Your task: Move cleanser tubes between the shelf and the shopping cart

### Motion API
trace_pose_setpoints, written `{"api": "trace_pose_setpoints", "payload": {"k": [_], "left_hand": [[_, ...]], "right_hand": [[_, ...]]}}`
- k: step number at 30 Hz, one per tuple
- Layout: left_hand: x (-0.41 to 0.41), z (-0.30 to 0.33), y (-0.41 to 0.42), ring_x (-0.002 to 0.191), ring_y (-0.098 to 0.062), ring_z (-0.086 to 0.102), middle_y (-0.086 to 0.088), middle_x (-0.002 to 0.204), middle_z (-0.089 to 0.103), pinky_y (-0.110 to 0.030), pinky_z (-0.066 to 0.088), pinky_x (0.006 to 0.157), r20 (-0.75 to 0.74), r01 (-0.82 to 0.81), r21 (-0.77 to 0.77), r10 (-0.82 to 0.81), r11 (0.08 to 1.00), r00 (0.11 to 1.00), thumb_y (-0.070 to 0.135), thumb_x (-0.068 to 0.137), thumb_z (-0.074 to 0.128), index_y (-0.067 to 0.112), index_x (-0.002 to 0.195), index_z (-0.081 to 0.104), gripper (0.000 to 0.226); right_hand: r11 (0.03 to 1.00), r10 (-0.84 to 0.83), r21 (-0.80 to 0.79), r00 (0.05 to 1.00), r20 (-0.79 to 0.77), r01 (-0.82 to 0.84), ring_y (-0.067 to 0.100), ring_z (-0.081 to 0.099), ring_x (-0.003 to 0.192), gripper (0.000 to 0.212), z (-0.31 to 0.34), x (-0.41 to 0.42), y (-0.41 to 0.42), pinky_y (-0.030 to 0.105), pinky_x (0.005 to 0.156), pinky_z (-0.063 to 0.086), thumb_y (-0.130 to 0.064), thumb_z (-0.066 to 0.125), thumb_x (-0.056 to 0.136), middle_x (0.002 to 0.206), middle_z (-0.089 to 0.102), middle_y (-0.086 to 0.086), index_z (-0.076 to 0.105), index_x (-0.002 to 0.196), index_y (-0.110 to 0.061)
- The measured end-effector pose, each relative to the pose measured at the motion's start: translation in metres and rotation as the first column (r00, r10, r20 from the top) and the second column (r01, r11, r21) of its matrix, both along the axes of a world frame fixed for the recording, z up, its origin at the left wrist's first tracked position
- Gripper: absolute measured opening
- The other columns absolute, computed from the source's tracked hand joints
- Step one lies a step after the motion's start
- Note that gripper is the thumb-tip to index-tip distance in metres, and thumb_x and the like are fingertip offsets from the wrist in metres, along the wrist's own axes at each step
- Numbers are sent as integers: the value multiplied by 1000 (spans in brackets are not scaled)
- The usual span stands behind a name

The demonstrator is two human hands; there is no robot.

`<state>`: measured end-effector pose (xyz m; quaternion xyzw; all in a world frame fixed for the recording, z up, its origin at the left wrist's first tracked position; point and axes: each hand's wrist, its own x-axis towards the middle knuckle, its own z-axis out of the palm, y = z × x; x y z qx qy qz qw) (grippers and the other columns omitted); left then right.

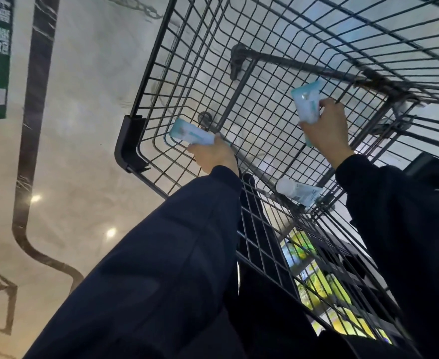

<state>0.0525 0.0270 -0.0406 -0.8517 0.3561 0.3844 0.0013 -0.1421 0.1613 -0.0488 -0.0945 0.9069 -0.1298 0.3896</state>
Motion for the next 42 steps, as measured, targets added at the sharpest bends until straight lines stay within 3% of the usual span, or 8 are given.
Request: {"api": "trace_pose_setpoints", "payload": {"k": [5, 10, 13, 18, 22, 25, 37, 42], "left_hand": [[-3, 17, 5, 78, -19, 64, -6, 98, 62, -27, 50, 61, -188, -18, 66, 30, 998, 982, 23, 89, 77, 9, 101, 55, 28], [-6, 33, 10, 93, -24, 63, -9, 111, 61, -34, 54, 76, -290, 69, 93, -39, 993, 956, 15, 89, 77, 4, 127, 44, 51], [-6, 52, 11, 102, -28, 64, -11, 115, 61, -42, 58, 92, -385, 131, 143, -67, 981, 920, 9, 87, 77, 8, 126, 42, 53], [-12, 103, 7, 108, -35, 67, -9, 115, 63, -50, 59, 95, -522, 300, 185, -165, 936, 837, 10, 77, 81, 13, 126, 49, 59], [-20, 165, 6, 105, -24, 65, -2, 112, 62, -34, 58, 85, -606, 469, 108, -316, 877, 730, 7, 87, 76, 9, 135, 54, 53], [-24, 218, 6, 112, -30, 64, -8, 124, 63, -39, 58, 89, -668, 553, 69, -374, 830, 644, 8, 88, 74, 11, 140, 50, 57], [-42, 428, 28, 107, -30, 70, -3, 117, 71, -45, 61, 88, -803, 795, -246, -576, 555, 154, 27, 87, 79, 25, 127, 55, 47], [-45, 474, 45, 102, -28, 67, -7, 118, 68, -48, 59, 89, -836, 857, -319, -546, 404, -54, 29, 80, 79, 23, 128, 55, 54]], "right_hand": [[991, -92, -87, 994, 66, 98, 23, 61, 106, 57, 12, 9, -5, 46, 93, 58, -33, 82, 84, 128, 52, 8, 54, 130, -17], [931, -270, -188, 936, 226, 314, 17, 65, 102, 53, 34, 17, -7, 42, 91, 58, -28, 81, 87, 115, 63, -1, 51, 130, -23], [873, -342, -244, 886, 315, 423, 14, 67, 103, 55, 55, 23, -6, 44, 92, 58, -25, 82, 87, 115, 66, -2, 50, 132, -25], [727, -462, -283, 750, 473, 626, 17, 74, 96, 57, 110, 36, -1, 45, 85, 63, -15, 80, 90, 125, 66, 2, 48, 136, -24], [622, -508, -314, 675, 535, 717, 33, 76, 98, 56, 167, 47, 9, 61, 92, 59, -14, 81, 89, 125, 69, 9, 50, 133, -27], [549, -488, -350, 631, 603, 759, 35, 76, 100, 58, 219, 56, 18, 64, 97, 55, -7, 80, 88, 125, 71, 10, 51, 133, -29], [193, -533, -581, 582, 615, 791, 32, 76, 103, 67, 424, 101, 69, 54, 95, 57, -3, 78, 82, 117, 77, 11, 53, 144, -6], [24, -639, -676, 531, 556, 737, 33, 73, 110, 54, 479, 135, 93, 55, 97, 56, -18, 82, 76, 118, 76, 10, 65, 127, -20]]}}
